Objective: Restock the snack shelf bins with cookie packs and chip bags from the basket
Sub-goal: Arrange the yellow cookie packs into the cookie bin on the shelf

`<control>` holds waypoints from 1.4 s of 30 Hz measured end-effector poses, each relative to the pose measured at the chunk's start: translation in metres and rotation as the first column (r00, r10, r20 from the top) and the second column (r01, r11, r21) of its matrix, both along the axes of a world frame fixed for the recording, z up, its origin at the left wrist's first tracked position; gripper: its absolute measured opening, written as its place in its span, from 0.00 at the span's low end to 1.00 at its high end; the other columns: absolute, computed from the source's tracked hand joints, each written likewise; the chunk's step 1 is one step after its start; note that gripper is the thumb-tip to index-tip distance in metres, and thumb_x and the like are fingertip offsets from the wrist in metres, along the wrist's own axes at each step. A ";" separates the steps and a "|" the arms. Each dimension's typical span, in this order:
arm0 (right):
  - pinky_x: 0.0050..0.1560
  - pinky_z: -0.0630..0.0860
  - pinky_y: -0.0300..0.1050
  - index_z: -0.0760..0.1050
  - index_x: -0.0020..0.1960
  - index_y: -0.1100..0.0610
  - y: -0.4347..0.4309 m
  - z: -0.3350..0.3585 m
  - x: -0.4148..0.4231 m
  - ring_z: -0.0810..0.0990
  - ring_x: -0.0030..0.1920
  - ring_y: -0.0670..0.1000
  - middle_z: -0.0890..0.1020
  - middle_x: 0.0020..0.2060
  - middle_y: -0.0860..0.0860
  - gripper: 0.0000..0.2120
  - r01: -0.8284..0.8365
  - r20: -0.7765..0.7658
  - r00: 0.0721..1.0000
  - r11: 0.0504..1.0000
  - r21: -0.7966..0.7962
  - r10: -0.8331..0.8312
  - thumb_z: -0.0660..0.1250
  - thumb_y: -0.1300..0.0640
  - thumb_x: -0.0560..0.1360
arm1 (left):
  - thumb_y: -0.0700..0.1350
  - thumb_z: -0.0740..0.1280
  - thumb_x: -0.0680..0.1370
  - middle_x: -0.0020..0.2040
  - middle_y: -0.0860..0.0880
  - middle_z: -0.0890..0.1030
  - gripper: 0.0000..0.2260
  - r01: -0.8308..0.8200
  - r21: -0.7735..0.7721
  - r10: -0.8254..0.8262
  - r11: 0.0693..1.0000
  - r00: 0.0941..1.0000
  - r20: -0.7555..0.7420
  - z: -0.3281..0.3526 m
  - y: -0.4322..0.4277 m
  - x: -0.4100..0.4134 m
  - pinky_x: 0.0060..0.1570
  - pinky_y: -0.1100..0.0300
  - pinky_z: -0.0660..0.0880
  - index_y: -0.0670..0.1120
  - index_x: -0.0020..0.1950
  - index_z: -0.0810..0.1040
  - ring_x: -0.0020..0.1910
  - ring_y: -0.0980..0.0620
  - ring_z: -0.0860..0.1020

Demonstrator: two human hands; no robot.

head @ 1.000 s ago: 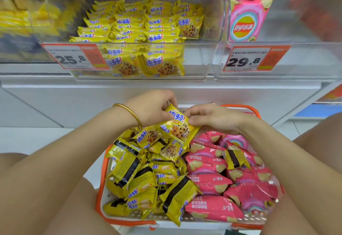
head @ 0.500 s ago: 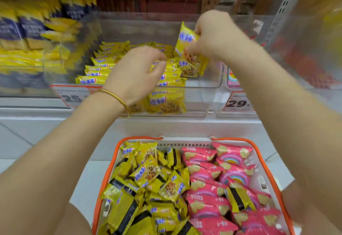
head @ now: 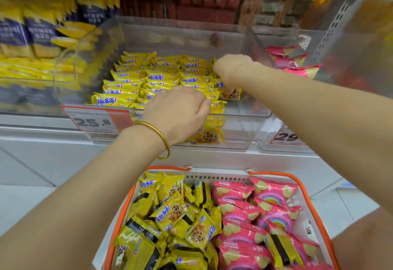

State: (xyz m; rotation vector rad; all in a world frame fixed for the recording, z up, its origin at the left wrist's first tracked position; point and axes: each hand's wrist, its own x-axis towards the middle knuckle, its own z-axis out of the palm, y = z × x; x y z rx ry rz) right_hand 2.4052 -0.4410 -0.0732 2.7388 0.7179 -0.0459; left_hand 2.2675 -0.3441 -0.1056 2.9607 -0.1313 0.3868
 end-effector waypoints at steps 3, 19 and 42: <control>0.55 0.72 0.51 0.70 0.65 0.62 0.003 -0.014 -0.002 0.74 0.63 0.61 0.75 0.64 0.58 0.18 0.026 0.038 0.999 0.998 0.054 -0.028 0.62 0.68 0.75 | 0.53 0.48 0.82 0.52 0.49 0.78 0.20 0.007 -0.001 -0.007 1.000 1.000 0.002 -0.001 -0.001 0.001 0.53 0.51 0.70 0.47 0.51 0.78 0.56 0.48 0.73; 0.39 0.66 0.37 0.76 0.50 0.55 -0.059 -0.076 -0.163 0.77 0.44 0.51 0.80 0.44 0.51 0.08 -0.063 -0.354 0.885 0.831 0.553 0.302 0.65 0.65 0.73 | 0.51 0.57 0.77 0.47 0.52 0.79 0.11 0.098 -0.026 -0.098 0.995 0.995 0.006 -0.006 0.000 -0.086 0.43 0.52 0.75 0.51 0.51 0.78 0.48 0.49 0.77; 0.39 0.75 0.46 0.77 0.52 0.58 -0.084 -0.018 -0.155 0.78 0.40 0.51 0.80 0.44 0.54 0.16 -0.007 -0.362 0.888 0.795 0.607 0.284 0.71 0.47 0.70 | 0.48 0.56 0.76 0.51 0.43 0.78 0.17 0.082 -0.056 -0.054 0.995 0.921 0.387 0.008 0.005 -0.042 0.51 0.47 0.70 0.42 0.56 0.78 0.51 0.41 0.74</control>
